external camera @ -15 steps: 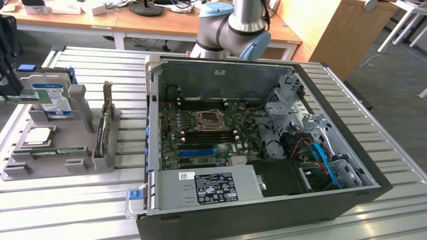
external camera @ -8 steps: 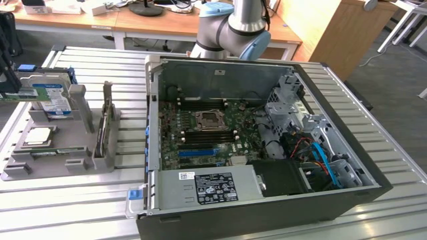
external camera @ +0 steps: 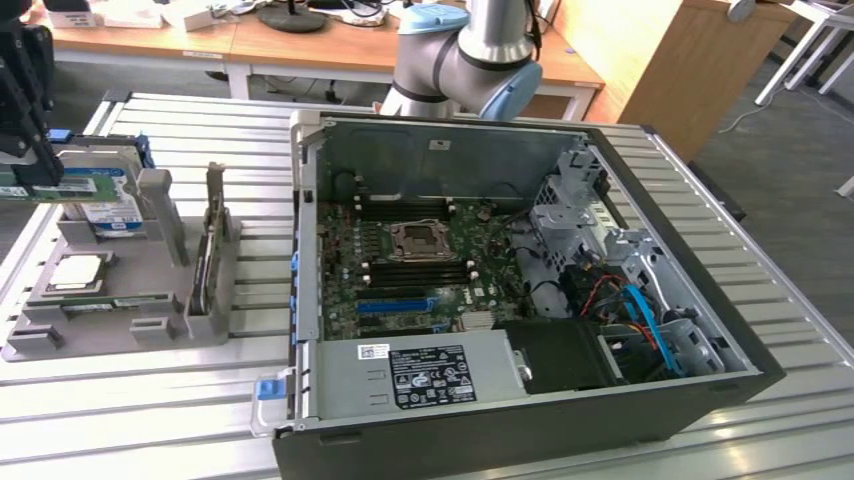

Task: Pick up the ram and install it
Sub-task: 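Pick up the ram and move it above insertion slot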

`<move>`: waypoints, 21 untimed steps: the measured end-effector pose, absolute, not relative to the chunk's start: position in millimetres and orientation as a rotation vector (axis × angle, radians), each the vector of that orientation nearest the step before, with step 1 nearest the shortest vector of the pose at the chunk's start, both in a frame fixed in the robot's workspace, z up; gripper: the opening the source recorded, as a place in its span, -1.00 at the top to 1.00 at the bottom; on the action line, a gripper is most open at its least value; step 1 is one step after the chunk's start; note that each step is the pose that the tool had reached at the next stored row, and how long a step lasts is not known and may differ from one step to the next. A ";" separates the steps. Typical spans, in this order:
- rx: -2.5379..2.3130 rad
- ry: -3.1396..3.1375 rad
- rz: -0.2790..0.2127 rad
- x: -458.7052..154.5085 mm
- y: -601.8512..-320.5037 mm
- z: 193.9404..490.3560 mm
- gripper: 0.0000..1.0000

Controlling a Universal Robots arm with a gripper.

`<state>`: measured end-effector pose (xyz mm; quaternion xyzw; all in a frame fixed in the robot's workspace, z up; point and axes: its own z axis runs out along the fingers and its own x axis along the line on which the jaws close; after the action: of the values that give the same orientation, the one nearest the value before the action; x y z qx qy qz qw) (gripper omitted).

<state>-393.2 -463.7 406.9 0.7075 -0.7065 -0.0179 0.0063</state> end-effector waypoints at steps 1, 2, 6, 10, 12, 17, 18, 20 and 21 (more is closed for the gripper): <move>2.213 -2.210 -0.057 -389.4 -463.7 406.8 0.76; 2.213 -2.210 -0.058 -386.6 -463.8 406.9 0.76; 2.211 -2.208 -0.062 -375.5 -463.9 406.8 0.76; 2.209 -2.206 -0.065 -362.8 -464.0 406.9 0.76; 2.209 -2.206 -0.066 -356.9 -464.0 406.8 0.76; 2.208 -2.205 -0.068 -341.9 -464.1 406.8 0.76; 2.208 -2.205 -0.069 -339.2 -464.2 406.9 0.76; 2.207 -2.205 -0.069 -334.2 -464.3 406.9 0.76; 2.208 -2.204 -0.069 -331.8 -464.4 406.9 0.76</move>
<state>-331.8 -464.4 406.9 0.7074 -0.7064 -0.0222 0.0105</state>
